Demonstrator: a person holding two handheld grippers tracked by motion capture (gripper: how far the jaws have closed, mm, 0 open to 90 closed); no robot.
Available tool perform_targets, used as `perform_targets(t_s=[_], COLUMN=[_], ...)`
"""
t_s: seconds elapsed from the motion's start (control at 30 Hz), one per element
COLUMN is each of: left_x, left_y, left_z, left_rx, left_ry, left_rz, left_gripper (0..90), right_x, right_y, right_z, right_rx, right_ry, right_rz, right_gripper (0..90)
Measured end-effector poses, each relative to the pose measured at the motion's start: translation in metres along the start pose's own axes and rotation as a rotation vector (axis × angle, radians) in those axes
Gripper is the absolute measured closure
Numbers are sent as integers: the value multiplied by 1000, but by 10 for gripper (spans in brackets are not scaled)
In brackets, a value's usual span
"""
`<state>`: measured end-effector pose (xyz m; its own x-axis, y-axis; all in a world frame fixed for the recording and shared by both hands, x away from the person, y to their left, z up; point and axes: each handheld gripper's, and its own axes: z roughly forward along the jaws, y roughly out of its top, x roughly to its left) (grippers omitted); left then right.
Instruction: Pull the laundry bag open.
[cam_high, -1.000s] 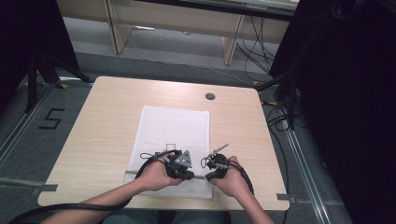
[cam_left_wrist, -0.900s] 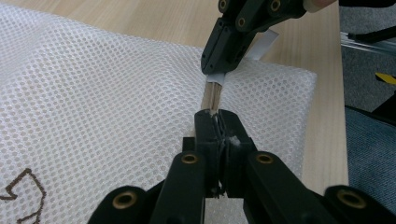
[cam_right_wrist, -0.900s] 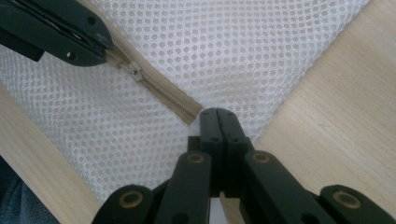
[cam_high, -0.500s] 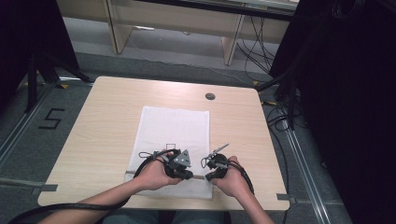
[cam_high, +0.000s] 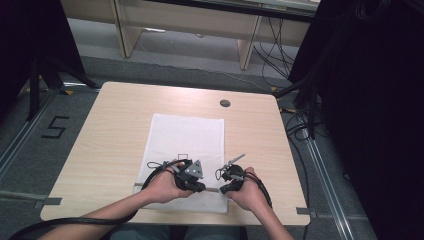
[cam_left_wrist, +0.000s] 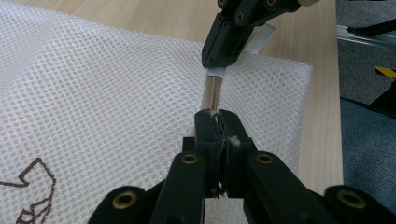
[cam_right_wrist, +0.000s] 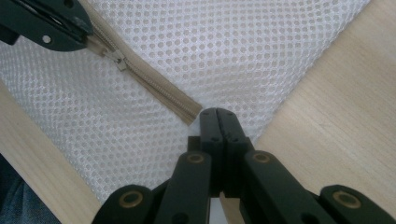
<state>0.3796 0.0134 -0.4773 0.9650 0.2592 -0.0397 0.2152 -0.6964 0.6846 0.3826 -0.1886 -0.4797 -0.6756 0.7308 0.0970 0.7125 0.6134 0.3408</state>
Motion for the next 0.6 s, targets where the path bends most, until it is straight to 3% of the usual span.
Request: perform_targets(t_s=[0.6], left_x=[2], left_y=[-5], left_z=[-7], left_rx=[8], left_ry=[1], left_rz=[-19], left_gripper=[874], right_x=[0], right_y=[0], right_z=[0], right_rx=[0], right_ry=[-1], right_rz=[0], right_gripper=[900])
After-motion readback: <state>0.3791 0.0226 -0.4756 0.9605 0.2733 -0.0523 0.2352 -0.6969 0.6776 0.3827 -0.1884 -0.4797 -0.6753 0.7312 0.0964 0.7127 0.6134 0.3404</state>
